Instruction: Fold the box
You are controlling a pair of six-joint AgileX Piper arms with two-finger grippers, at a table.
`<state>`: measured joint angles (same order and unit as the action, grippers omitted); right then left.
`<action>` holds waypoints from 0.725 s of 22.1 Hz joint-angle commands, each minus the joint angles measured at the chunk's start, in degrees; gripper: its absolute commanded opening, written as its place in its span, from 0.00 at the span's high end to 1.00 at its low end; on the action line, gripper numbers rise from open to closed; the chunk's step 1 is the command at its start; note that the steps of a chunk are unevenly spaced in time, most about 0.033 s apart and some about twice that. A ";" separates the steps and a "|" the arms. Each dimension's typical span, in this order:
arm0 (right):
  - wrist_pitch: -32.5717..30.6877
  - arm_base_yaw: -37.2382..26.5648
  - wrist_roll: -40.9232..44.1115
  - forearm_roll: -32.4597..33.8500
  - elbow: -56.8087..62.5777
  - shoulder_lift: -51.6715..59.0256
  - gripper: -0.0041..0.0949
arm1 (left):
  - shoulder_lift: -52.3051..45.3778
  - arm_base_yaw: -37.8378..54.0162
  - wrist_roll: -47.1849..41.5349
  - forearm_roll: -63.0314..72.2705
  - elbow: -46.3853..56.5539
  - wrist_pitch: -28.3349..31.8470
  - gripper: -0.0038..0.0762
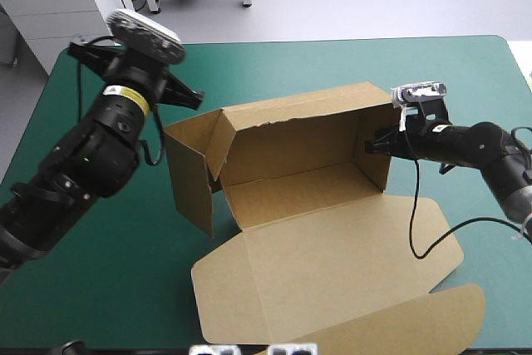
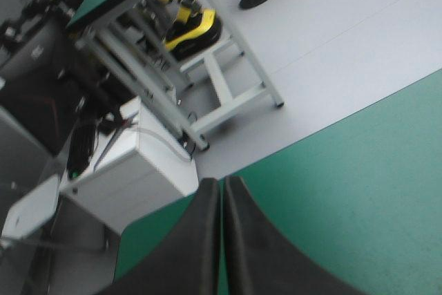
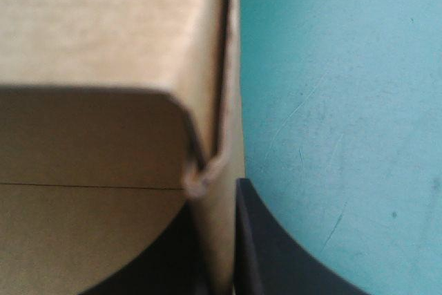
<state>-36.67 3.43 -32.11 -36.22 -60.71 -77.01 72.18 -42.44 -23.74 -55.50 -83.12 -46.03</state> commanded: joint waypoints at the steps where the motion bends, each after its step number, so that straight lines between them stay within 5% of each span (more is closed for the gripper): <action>1: -7.99 0.18 10.26 4.17 -8.17 1.76 0.96 | -2.30 10.56 1.04 6.83 -1.92 3.29 0.95; 10: -28.91 1.02 20.08 8.86 -23.55 -9.04 0.96 | -2.32 43.24 23.74 51.18 -1.31 3.54 0.95; 16: -28.31 8.19 25.77 18.62 -29.24 -19.41 0.96 | -2.20 54.77 37.32 66.98 -1.31 -5.91 0.95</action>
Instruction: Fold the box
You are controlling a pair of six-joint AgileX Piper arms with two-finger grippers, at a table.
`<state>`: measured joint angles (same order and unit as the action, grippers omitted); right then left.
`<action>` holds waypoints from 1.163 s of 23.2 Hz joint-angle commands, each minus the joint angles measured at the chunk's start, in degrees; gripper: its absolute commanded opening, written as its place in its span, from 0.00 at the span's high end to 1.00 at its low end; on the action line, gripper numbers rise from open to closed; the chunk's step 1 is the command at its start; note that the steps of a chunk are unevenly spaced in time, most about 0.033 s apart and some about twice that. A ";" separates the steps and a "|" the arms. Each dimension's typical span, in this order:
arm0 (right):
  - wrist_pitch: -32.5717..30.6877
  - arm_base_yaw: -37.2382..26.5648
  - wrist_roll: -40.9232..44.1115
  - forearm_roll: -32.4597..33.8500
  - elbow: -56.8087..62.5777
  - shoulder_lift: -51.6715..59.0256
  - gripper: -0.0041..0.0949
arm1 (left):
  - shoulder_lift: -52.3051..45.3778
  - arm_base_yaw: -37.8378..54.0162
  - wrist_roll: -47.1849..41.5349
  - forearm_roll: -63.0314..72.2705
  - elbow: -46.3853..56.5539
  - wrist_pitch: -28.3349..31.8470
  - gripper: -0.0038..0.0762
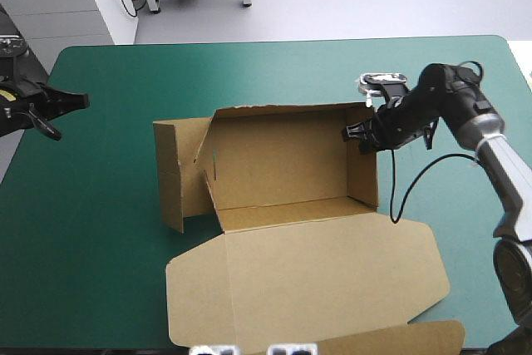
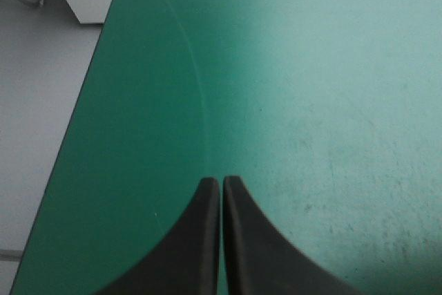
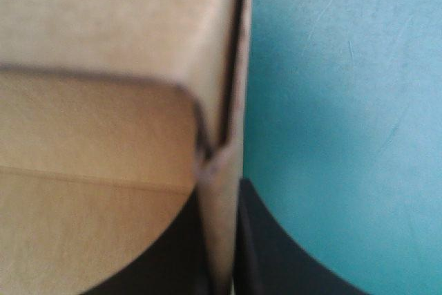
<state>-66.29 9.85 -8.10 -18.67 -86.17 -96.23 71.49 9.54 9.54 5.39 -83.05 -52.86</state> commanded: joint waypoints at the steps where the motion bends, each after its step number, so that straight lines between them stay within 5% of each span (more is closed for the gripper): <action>1: 2.48 2.31 1.75 1.31 -4.29 -1.10 0.96 | -1.52 3.47 4.45 7.35 -1.37 0.02 0.95; 7: 8.04 2.81 1.88 3.09 -4.85 -4.50 0.92 | -1.52 4.30 7.36 11.47 -1.37 -5.29 0.95; 14: 12.68 2.81 3.63 6.10 -5.41 -5.16 0.53 | -1.52 4.30 7.70 14.68 -1.37 -5.28 0.95; 17: 9.75 2.81 3.46 7.62 -9.86 -4.92 0.49 | -1.52 4.30 8.41 14.68 -1.37 -5.97 0.96; 20: -0.88 2.81 3.60 12.51 -20.82 -4.94 0.50 | -1.52 4.30 8.41 14.68 -1.37 -6.69 0.96; 27: -5.40 2.71 8.10 11.06 -30.38 -2.77 0.50 | -1.52 4.30 8.65 14.68 -1.37 -7.67 0.96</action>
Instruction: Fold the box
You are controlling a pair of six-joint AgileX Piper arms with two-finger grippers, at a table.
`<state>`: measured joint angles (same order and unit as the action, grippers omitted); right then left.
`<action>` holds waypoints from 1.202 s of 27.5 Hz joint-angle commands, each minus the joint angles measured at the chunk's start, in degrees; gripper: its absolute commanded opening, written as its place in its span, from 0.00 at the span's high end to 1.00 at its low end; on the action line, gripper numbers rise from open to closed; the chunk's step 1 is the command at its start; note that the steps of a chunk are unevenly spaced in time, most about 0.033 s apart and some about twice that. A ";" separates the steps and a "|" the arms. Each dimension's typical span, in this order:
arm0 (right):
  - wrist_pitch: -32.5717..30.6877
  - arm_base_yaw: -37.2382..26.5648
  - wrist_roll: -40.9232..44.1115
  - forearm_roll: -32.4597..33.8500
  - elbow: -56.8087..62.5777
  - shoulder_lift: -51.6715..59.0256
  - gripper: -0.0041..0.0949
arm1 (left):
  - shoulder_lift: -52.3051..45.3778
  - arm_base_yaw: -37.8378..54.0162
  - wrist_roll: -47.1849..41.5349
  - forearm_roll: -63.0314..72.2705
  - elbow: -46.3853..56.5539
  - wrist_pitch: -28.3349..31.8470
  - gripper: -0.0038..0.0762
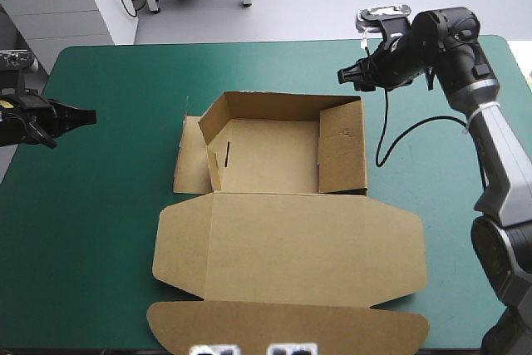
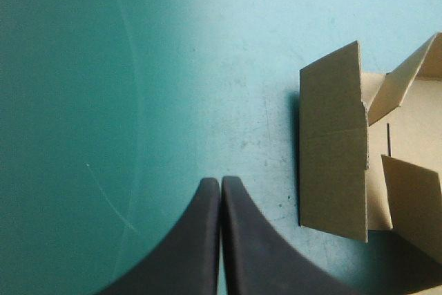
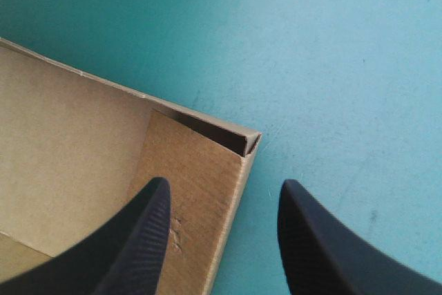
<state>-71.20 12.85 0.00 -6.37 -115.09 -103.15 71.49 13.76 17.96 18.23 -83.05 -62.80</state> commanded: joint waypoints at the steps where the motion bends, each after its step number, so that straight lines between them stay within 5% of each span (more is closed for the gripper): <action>1: -0.49 -0.28 0.61 -1.34 -0.88 4.76 0.50 | -1.52 0.08 0.22 1.84 -1.37 2.27 0.96; 9: -0.19 -0.18 0.39 -5.79 16.85 11.48 0.50 | -1.52 0.08 0.44 1.84 -1.37 2.27 0.96; 13: 5.44 -0.18 0.00 -7.17 22.33 10.51 0.50 | -1.52 0.08 0.66 1.84 -1.37 2.27 0.96; 27: 9.98 -0.18 -2.11 -12.14 23.85 -2.08 0.51 | -1.52 0.08 3.33 5.88 -1.37 1.17 0.96; 30: 11.79 -0.18 -2.11 -12.00 23.85 -3.26 0.59 | -1.52 0.08 3.19 5.88 -1.37 1.17 0.96; 33: 14.04 -0.18 -2.11 -12.00 23.65 -3.37 0.80 | -1.52 0.08 3.20 5.88 -1.37 1.17 0.96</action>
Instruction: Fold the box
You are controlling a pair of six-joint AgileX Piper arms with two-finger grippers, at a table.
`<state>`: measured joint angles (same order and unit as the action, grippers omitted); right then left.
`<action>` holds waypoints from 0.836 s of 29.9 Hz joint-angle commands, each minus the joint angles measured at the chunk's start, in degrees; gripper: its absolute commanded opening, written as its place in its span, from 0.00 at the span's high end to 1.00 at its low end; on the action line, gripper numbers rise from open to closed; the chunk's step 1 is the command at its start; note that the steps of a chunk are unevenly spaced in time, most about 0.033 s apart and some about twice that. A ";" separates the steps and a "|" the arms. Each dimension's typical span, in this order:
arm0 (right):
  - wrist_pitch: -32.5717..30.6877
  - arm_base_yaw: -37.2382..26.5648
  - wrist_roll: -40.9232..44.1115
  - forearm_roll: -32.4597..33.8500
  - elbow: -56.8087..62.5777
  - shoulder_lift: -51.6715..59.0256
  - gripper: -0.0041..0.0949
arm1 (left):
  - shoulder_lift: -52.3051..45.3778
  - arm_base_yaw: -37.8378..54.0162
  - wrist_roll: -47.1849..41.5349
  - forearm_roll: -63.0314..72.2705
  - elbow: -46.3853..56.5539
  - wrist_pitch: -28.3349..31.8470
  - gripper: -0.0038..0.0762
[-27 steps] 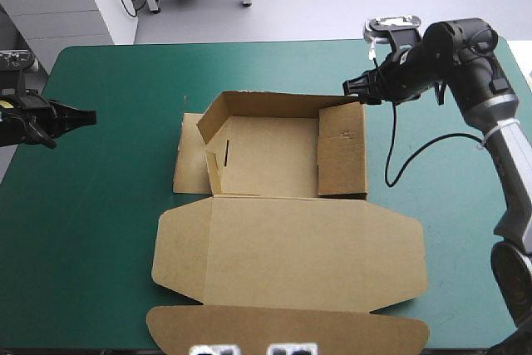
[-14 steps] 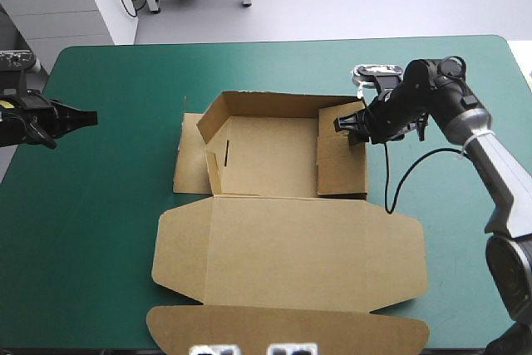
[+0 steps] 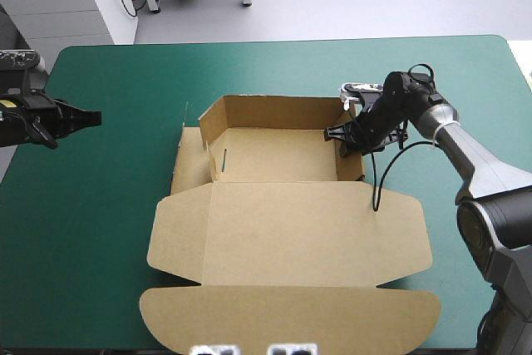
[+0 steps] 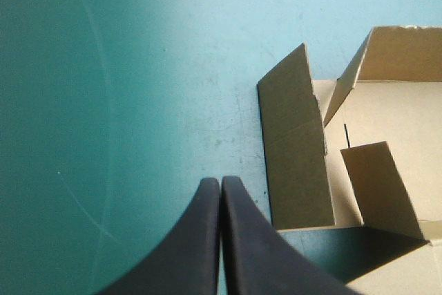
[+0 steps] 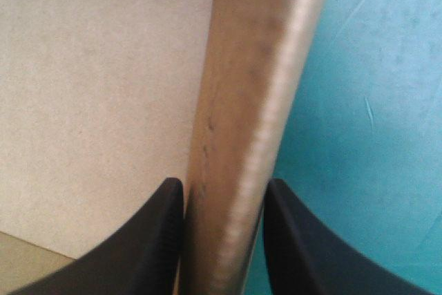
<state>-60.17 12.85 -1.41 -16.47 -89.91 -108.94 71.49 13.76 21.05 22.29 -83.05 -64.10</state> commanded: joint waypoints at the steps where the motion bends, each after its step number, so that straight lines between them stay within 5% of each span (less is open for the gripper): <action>1: 3.65 -0.18 -0.86 -1.91 -1.54 2.42 0.88 | -1.52 0.08 0.12 1.82 -1.37 2.47 0.96; 3: 4.75 -0.18 -1.99 -1.91 -1.54 2.42 0.97 | -1.52 0.08 0.12 1.82 -1.37 2.19 0.96; 17: 5.03 -3.65 -0.41 -3.01 -7.27 5.70 0.97 | -0.74 5.88 -5.50 3.37 -1.37 10.17 0.96; 25: 2.23 -11.19 -6.82 -10.78 -7.90 12.25 0.97 | 7.38 14.72 1.50 23.03 -1.37 5.27 0.96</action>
<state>-57.87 4.65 -4.79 -20.63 -95.63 -102.31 77.64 27.06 18.81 34.83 -83.05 -59.58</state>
